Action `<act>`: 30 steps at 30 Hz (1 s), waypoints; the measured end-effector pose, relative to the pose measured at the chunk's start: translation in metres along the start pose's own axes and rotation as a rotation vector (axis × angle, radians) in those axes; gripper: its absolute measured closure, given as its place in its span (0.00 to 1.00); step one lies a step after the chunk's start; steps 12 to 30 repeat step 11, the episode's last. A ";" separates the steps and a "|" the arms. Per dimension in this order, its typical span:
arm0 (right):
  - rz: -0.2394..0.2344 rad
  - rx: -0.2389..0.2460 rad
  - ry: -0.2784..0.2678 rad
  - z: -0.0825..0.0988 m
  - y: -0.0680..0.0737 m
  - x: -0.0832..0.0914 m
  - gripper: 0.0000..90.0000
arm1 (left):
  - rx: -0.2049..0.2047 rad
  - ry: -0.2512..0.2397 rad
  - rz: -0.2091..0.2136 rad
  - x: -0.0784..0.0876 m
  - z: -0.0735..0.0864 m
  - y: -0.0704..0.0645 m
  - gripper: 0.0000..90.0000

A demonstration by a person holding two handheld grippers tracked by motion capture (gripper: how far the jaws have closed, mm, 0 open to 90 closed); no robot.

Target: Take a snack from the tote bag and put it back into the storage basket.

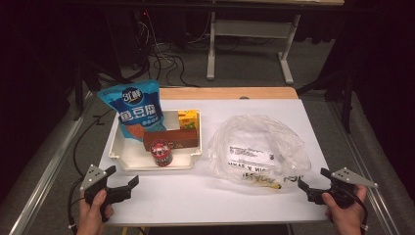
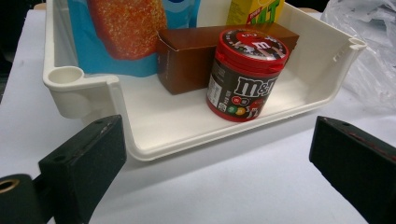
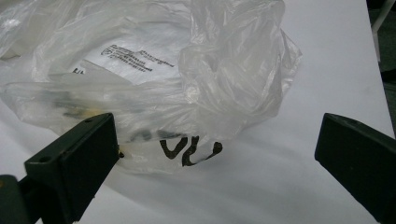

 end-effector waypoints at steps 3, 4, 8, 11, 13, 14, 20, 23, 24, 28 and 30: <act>0.000 -0.001 0.000 0.000 -0.001 0.000 0.00 | -0.003 0.003 0.000 0.000 0.000 0.000 0.05; 0.000 -0.001 0.000 0.000 -0.001 0.000 0.00 | -0.003 0.002 0.001 0.000 0.000 0.000 0.05; 0.008 -0.007 -0.004 0.001 -0.003 0.000 0.00 | -0.001 0.000 0.007 -0.002 -0.001 -0.002 0.05; 0.011 -0.020 -0.008 0.001 -0.004 -0.001 0.00 | -0.006 0.018 0.003 -0.004 0.002 -0.004 0.06; 0.011 -0.020 -0.008 0.001 -0.004 -0.001 0.00 | -0.006 0.018 0.003 -0.004 0.002 -0.004 0.06; 0.011 -0.020 -0.008 0.001 -0.004 -0.001 0.00 | -0.006 0.018 0.003 -0.004 0.002 -0.004 0.06; 0.011 -0.020 -0.008 0.001 -0.004 -0.001 0.00 | -0.006 0.018 0.003 -0.004 0.002 -0.004 0.06; 0.011 -0.020 -0.008 0.001 -0.004 -0.001 0.00 | -0.006 0.018 0.003 -0.004 0.002 -0.004 0.06; 0.011 -0.020 -0.008 0.001 -0.004 -0.001 0.00 | -0.006 0.018 0.003 -0.004 0.002 -0.004 0.06; 0.011 -0.020 -0.008 0.001 -0.004 -0.001 0.00 | -0.006 0.018 0.003 -0.004 0.002 -0.004 0.06; 0.011 -0.020 -0.008 0.001 -0.004 -0.001 0.00 | -0.006 0.018 0.003 -0.004 0.002 -0.004 0.06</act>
Point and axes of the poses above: each handheld gripper's, and its own axes: x roughly backward along the jaws, z roughly out of its underside, y roughly to its left, the point moved 7 cm from there along -x, roughly forward along the jaws, and after that the axes turned 8 degrees about -y, right-handed, at the moved point
